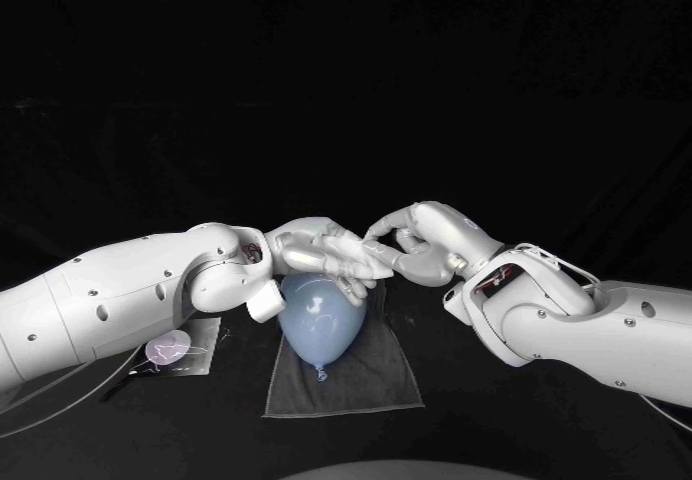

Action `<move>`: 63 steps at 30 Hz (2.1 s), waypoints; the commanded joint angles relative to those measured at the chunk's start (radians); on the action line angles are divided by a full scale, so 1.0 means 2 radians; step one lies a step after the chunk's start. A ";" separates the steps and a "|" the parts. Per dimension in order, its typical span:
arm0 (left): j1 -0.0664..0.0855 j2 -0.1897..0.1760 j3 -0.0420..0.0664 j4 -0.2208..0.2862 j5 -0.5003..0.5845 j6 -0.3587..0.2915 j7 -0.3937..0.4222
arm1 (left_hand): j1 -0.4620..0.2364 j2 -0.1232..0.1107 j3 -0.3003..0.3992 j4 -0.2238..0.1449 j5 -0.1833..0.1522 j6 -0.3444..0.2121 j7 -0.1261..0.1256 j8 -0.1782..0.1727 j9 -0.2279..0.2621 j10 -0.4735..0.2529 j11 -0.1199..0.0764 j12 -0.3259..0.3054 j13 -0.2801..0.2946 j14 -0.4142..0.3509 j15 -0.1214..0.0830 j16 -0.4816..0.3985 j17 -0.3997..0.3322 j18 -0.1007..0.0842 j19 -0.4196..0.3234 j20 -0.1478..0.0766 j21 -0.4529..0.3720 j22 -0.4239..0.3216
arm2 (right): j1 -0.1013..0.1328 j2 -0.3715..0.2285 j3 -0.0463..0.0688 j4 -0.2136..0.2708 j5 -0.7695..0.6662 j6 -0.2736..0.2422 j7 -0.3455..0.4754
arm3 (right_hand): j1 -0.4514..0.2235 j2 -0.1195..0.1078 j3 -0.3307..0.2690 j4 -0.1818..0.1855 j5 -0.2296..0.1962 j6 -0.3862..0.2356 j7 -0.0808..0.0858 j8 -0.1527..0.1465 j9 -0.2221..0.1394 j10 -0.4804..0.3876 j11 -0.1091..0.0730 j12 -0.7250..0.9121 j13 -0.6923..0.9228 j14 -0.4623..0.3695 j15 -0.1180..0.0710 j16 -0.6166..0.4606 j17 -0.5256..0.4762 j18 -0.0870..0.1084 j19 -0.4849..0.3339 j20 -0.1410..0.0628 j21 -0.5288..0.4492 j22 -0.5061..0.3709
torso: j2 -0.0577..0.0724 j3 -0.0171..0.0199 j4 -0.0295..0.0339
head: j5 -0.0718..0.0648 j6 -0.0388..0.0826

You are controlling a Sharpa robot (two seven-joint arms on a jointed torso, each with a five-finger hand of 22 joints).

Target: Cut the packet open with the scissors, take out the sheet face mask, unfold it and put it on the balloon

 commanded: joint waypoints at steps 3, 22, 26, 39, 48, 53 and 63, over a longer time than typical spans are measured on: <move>0.001 0.001 0.001 0.000 0.001 0.002 0.006 | 0.005 -0.001 0.000 -0.003 0.003 0.002 0.002 0.002 0.043 -0.003 -0.002 -0.002 0.000 0.003 -0.001 -0.002 0.001 0.010 0.002 0.000 0.002 0.001 | 0.000 0.000 0.000 0.001 -0.007 -0.013 0.000 | 0.012 0.014 0.031 -0.008 0.001 0.000 -0.003 0.011 0.006 0.045 -0.004 0.004 0.124 0.052 -0.005 0.002 0.131 0.004 0.024 -0.006 0.004 0.073 | 0.000 0.0002 -0.0003 | -0.001 0.000; 0.001 0.001 0.001 0.000 0.001 0.002 0.006 | 0.005 -0.001 0.000 -0.003 0.003 0.003 0.001 0.000 0.045 -0.002 -0.002 -0.002 0.000 0.004 -0.001 -0.004 0.002 0.010 0.002 -0.001 0.003 0.001 | 0.000 -0.008 0.000 0.009 0.046 -0.020 0.028 | 0.007 -0.004 0.104 -0.041 -0.001 -0.002 -0.008 0.050 0.032 0.050 -0.008 0.013 0.128 0.052 -0.008 0.002 0.131 0.001 0.028 -0.009 0.011 0.081 | 0.000 0.0004 -0.0002 | -0.002 -0.001; 0.001 0.001 0.001 0.000 0.001 0.001 0.006 | 0.005 -0.001 0.000 -0.003 0.003 0.003 0.002 -0.001 0.045 -0.002 -0.002 -0.002 0.000 0.004 -0.001 -0.004 0.002 0.010 0.002 -0.001 0.003 0.001 | 0.000 -0.011 0.001 0.013 0.096 -0.016 0.051 | 0.006 -0.005 0.106 -0.042 -0.001 -0.002 -0.008 0.054 0.035 0.050 -0.009 0.014 0.129 0.052 -0.008 0.002 0.131 0.001 0.028 -0.009 0.011 0.081 | 0.000 0.0005 -0.0001 | -0.002 -0.001; 0.001 0.002 0.001 -0.004 0.011 -0.023 0.004 | -0.003 -0.004 -0.004 0.002 0.003 -0.005 0.011 -0.009 0.047 -0.020 0.006 -0.003 -0.001 -0.002 0.005 -0.012 0.004 0.008 -0.007 0.004 0.000 -0.001 | 0.003 -0.029 0.004 0.027 0.257 0.035 0.114 | 0.005 -0.005 0.107 -0.043 -0.001 -0.002 -0.009 0.056 0.037 0.049 -0.009 0.013 0.128 0.052 -0.009 0.002 0.131 0.002 0.027 -0.010 0.009 0.079 | 0.000 0.0003 -0.0006 | -0.001 0.002; 0.001 0.002 0.001 -0.007 0.022 -0.040 0.002 | -0.026 -0.018 -0.024 0.018 0.002 -0.013 0.013 -0.018 0.049 -0.036 0.011 -0.001 -0.001 -0.012 0.012 -0.016 0.009 0.008 -0.018 0.013 -0.006 -0.004 | 0.007 -0.035 0.005 0.025 0.326 0.071 0.120 | 0.004 -0.004 0.109 -0.044 -0.001 -0.005 -0.008 0.058 0.039 0.048 -0.009 0.010 0.127 0.052 -0.009 0.002 0.131 0.002 0.026 -0.010 0.008 0.078 | 0.000 0.0001 -0.0003 | -0.002 0.002; 0.001 0.002 0.001 -0.008 0.024 -0.053 -0.003 | -0.036 -0.030 -0.032 0.030 0.002 -0.023 0.018 -0.029 0.046 -0.047 0.015 -0.001 -0.001 -0.016 0.014 -0.015 0.013 0.010 -0.021 0.018 -0.011 -0.005 | 0.009 -0.035 0.006 0.024 0.342 0.076 0.123 | 0.004 -0.004 0.110 -0.045 -0.001 -0.005 -0.008 0.058 0.040 0.049 -0.009 0.011 0.127 0.052 -0.009 0.002 0.131 0.002 0.026 -0.010 0.008 0.079 | 0.000 0.0002 -0.0001 | -0.002 0.002; 0.001 0.003 0.001 -0.013 0.017 -0.106 -0.028 | -0.050 -0.061 -0.068 0.058 0.003 -0.100 0.045 -0.052 0.032 -0.115 0.040 0.002 0.000 -0.074 0.039 -0.029 0.013 0.010 -0.055 0.044 -0.043 -0.008 | 0.018 -0.033 0.007 0.018 0.361 0.070 0.127 | 0.004 -0.005 0.110 -0.047 -0.001 -0.007 -0.008 0.060 0.042 0.049 -0.009 0.012 0.128 0.052 -0.009 0.002 0.131 0.002 0.027 -0.010 0.009 0.080 | 0.000 -0.0001 0.0002 | -0.002 0.004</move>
